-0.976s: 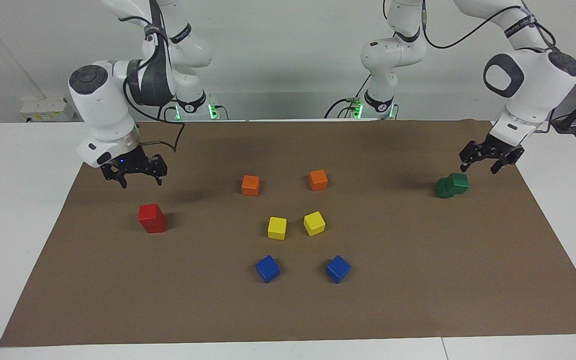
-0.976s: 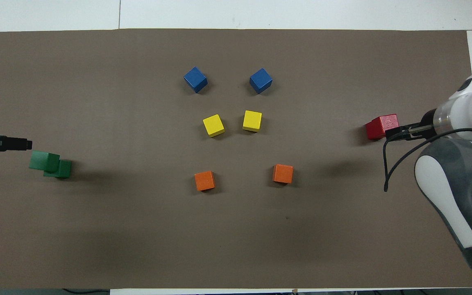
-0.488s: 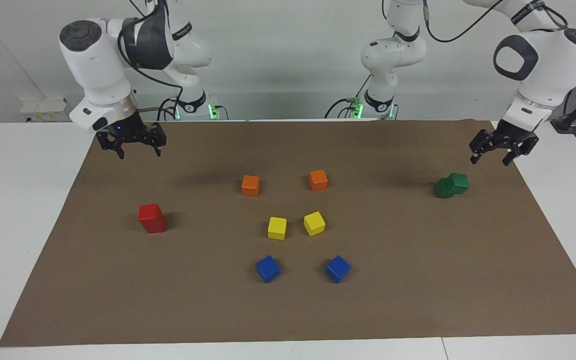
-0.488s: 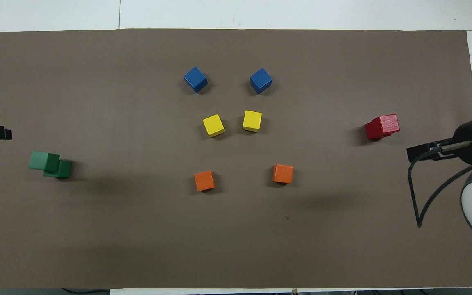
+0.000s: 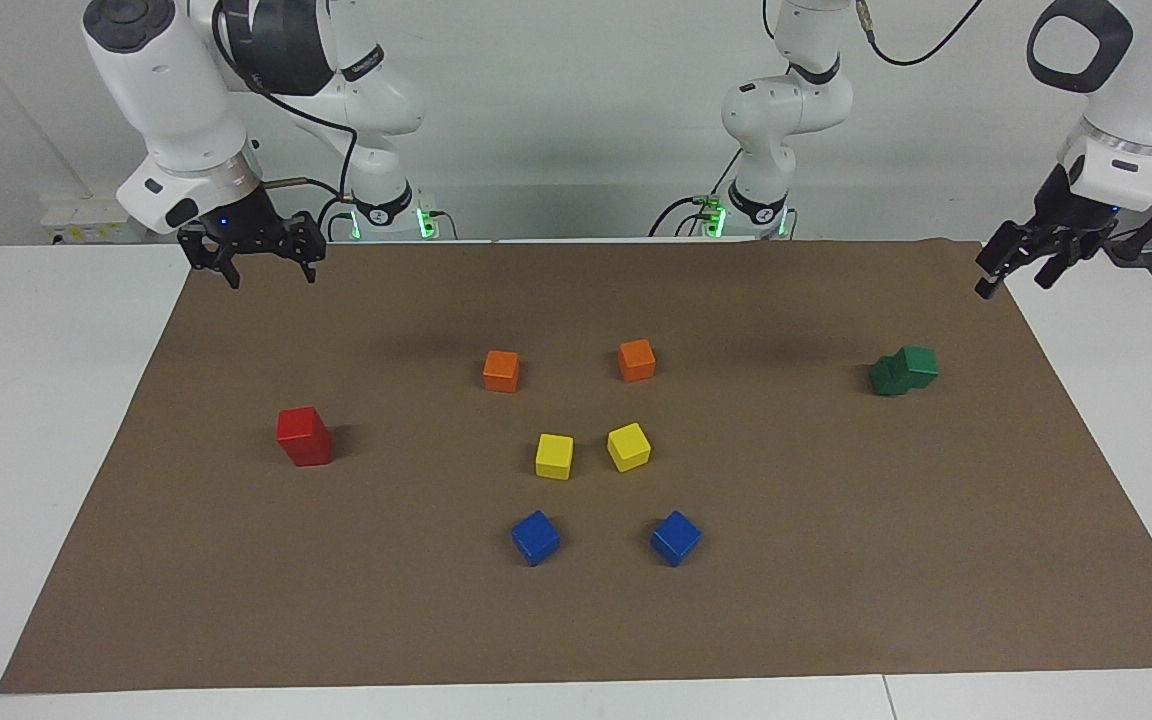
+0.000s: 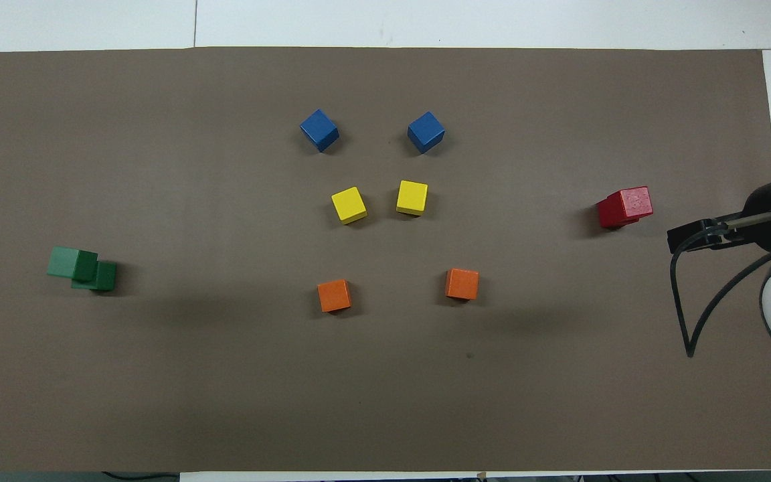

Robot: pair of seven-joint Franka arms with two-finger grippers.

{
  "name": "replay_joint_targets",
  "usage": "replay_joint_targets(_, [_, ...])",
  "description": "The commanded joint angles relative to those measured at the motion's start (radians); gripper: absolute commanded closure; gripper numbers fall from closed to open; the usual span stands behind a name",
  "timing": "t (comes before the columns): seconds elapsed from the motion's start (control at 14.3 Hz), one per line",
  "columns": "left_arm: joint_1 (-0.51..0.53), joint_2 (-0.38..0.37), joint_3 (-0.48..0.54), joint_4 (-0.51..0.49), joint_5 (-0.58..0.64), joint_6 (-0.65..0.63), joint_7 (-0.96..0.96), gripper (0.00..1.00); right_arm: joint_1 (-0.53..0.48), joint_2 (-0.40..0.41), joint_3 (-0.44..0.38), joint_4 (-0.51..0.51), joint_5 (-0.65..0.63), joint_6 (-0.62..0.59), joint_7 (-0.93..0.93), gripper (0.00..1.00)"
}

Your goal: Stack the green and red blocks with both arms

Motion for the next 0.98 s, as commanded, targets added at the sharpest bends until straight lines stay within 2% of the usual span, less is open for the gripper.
replay_joint_targets(0.0, [-0.067, 0.033, -0.002, 0.056, 0.041, -0.041, -0.022, 0.0, -0.009, 0.028, 0.002, 0.042, 0.004, -0.013, -0.008, 0.01])
replay_joint_targets(0.49, [-0.094, 0.084, -0.013, 0.186, 0.03, -0.21, -0.019, 0.0, -0.02, 0.03, 0.002, 0.051, 0.018, -0.009, -0.007, 0.01])
replay_joint_targets(0.77, [-0.1, 0.087, -0.024, 0.171, 0.034, -0.175, -0.017, 0.0, -0.024, 0.079, 0.002, 0.147, 0.017, -0.018, -0.007, 0.01])
replay_joint_targets(0.91, [-0.1, 0.084, -0.025, 0.166, 0.031, -0.169, -0.016, 0.0, -0.026, 0.083, 0.002, 0.161, 0.017, -0.024, -0.007, 0.01])
